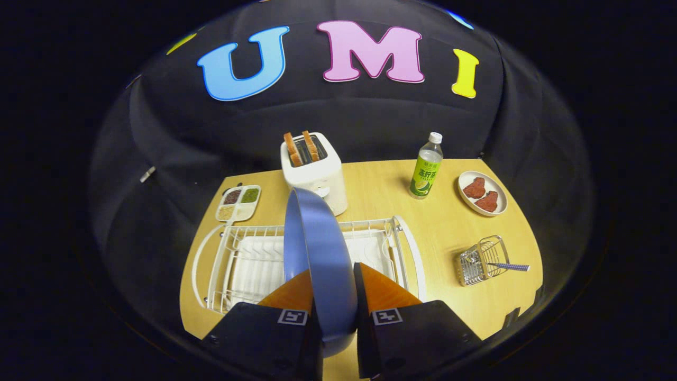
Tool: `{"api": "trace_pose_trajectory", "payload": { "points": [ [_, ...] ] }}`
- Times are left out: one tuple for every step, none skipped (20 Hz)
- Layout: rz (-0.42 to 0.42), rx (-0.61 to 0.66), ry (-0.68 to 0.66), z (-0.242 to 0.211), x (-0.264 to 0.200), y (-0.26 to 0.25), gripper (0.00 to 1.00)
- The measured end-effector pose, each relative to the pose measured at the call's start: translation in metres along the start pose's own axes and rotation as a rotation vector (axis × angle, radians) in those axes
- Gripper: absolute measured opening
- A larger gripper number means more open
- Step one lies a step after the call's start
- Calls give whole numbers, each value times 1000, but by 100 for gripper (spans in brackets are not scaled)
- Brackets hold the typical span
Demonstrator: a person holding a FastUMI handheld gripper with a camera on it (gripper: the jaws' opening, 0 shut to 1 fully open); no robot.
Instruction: Take the plate from the dish rack, then take the spoon from the basket and place it into the plate.
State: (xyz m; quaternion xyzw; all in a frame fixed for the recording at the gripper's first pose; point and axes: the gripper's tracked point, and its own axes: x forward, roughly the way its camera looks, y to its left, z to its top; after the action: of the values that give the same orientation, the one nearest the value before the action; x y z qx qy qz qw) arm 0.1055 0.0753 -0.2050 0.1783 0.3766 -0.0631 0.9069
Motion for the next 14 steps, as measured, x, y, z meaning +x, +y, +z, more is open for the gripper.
{"api": "trace_pose_trajectory", "payload": {
  "points": [
    [28, 5, -5, -4, -10, -3, 29],
    [54, 8, -13, -7, -21, -7, 29],
    [79, 7, -23, -9, -31, -10, 29],
    [100, 6, -30, -14, -42, -16, 29],
    [117, 5, -31, -19, -52, -22, 29],
    [129, 2, -26, -27, -61, -28, 29],
    [136, 1, -18, -35, -69, -35, 29],
    [141, 2, -7, -44, -76, -43, 29],
    [148, 3, 6, -54, -83, -50, 29],
    [157, 5, 21, -64, -89, -57, 29],
    [166, 7, 40, -77, -94, -63, 29],
    [171, 13, 59, -89, -100, -70, 29],
    [174, 24, 80, -101, -105, -77, 29],
    [174, 37, 101, -113, -109, -84, 29]
  ]
}}
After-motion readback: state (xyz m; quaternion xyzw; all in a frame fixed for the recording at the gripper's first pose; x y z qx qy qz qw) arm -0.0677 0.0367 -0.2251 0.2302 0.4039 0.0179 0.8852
